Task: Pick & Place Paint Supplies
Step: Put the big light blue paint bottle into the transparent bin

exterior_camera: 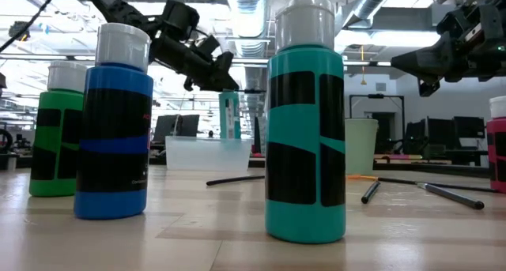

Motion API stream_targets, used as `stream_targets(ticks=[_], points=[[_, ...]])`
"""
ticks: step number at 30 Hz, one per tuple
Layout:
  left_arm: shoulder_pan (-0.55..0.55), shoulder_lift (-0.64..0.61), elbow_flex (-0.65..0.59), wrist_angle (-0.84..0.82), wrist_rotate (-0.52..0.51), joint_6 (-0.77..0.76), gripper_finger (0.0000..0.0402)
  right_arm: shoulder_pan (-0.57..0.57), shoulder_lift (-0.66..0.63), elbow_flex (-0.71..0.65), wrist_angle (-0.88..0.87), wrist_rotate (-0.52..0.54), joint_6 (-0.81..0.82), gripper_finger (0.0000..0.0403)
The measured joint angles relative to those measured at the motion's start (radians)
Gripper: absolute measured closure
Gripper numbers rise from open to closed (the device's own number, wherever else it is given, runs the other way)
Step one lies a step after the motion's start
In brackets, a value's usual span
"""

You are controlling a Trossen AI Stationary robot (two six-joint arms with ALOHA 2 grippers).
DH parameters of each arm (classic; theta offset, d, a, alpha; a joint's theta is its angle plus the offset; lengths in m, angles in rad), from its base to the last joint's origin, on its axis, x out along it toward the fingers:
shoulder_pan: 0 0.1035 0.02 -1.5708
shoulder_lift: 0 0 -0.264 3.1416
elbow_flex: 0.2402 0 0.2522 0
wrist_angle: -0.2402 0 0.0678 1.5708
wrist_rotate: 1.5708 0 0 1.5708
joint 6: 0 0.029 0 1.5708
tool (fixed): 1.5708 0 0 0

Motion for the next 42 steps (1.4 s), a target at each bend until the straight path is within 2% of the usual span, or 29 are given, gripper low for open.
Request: stream_targets(ticks=[5,18,24,28,31,34,38,42], points=[[0.008,0.039,0.0,0.039,-0.001,0.0,0.0268,0.0,0.0,0.0,0.0,0.0,0.0,0.0403],[0.008,0.067,-0.002,0.09,-0.004,0.009,0.0326,0.0,0.0,0.0,0.0,0.0,0.0,0.0403],[0.005,-0.023,-0.003,0.081,0.066,0.058,0.0297,0.0,0.0,0.0,0.0,0.0,0.0,0.0403],[-0.002,-0.157,-0.003,-0.041,0.111,0.06,0.0247,0.0,0.0,0.0,0.0,0.0,0.0,0.0403],[-0.018,-0.275,-0.002,-0.229,0.112,0.06,0.0208,0.0,0.0,0.0,0.0,0.0,0.0,0.0403],[-0.037,-0.351,-0.004,-0.423,0.102,0.091,0.0187,0.0,0.0,0.0,0.0,0.0,0.0,0.0403],[-0.05,-0.389,-0.068,-0.45,0.071,0.083,0.0192,0.0,0.0,0.0,0.0,0.0,0.0,0.0403],[-0.05,-0.362,-0.132,-0.433,0.057,0.024,0.0233,0.0,0.0,0.0,0.0,0.0,0.0,0.0403]])
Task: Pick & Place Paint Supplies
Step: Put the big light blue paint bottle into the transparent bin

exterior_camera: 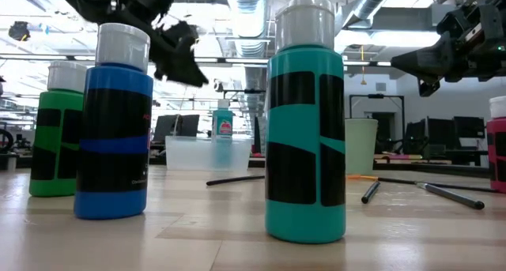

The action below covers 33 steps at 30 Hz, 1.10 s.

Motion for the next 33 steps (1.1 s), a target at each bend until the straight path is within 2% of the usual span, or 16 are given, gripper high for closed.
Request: stream_targets(ticks=[11,22,33], points=[[0.018,0.154,-0.019,0.105,-0.002,-0.028,0.0393,0.0,0.0,0.0,0.0,0.0,0.0,0.0403],[0.018,0.279,-0.019,0.175,-0.002,-0.032,0.04,0.0,0.0,0.0,0.0,0.0,0.0,0.0403],[0.047,0.329,-0.019,0.274,-0.022,-0.029,0.04,0.0,0.0,0.0,0.0,0.0,0.0,0.0403]])
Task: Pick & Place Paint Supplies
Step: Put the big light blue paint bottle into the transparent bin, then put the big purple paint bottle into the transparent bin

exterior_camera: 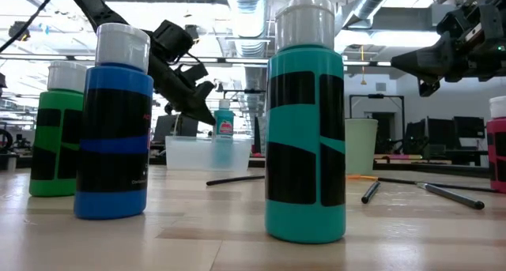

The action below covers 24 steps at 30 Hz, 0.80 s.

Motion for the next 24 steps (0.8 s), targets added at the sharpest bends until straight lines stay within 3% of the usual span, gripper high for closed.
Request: stream_targets(ticks=[14,17,24], points=[[0.038,-0.032,0.0,0.082,0.026,0.002,0.0399,0.0,0.0,0.0,0.0,0.0,0.0,0.0403],[0.033,-0.114,0.0,0.068,0.061,-0.023,0.0385,0.0,0.0,0.0,0.0,0.0,0.002,0.0403],[-0.048,-0.427,0.0,0.03,0.31,-0.164,0.0302,0.0,0.0,0.0,0.057,0.0,0.156,0.0403]])
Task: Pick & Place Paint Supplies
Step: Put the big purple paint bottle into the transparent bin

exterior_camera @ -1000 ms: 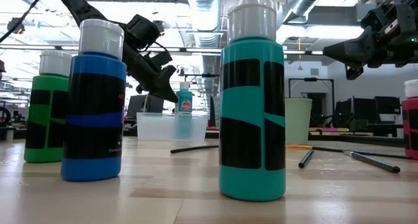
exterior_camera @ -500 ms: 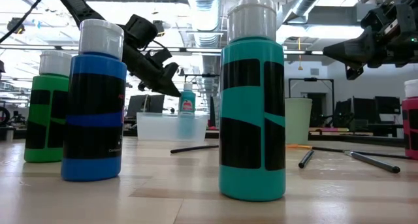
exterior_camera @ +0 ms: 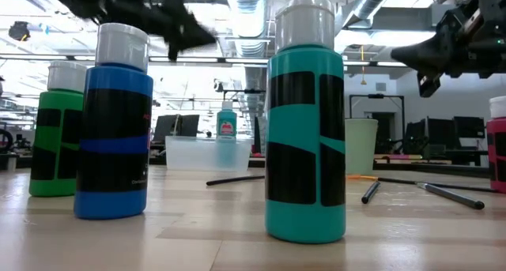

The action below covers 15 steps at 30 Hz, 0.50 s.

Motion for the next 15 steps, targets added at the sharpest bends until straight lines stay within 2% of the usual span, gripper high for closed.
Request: stream_targets(ticks=[4,7,11,15], points=[[-0.137,-0.177,0.0,-0.001,0.122,-0.046,0.0242,0.0,0.0,0.0,0.007,0.0,0.01,0.0403],[-0.29,-0.282,0.0,0.0,0.124,-0.048,0.0206,0.0,0.0,0.0,0.007,0.0,0.009,0.0403],[-0.533,-0.344,0.0,-0.008,-0.012,-0.026,0.0186,0.0,0.0,0.0,0.006,0.0,0.009,0.0403],[-0.753,-0.334,0.0,-0.085,-0.165,0.062,0.0185,0.0,0.0,0.0,0.007,0.0,0.009,0.0403]])
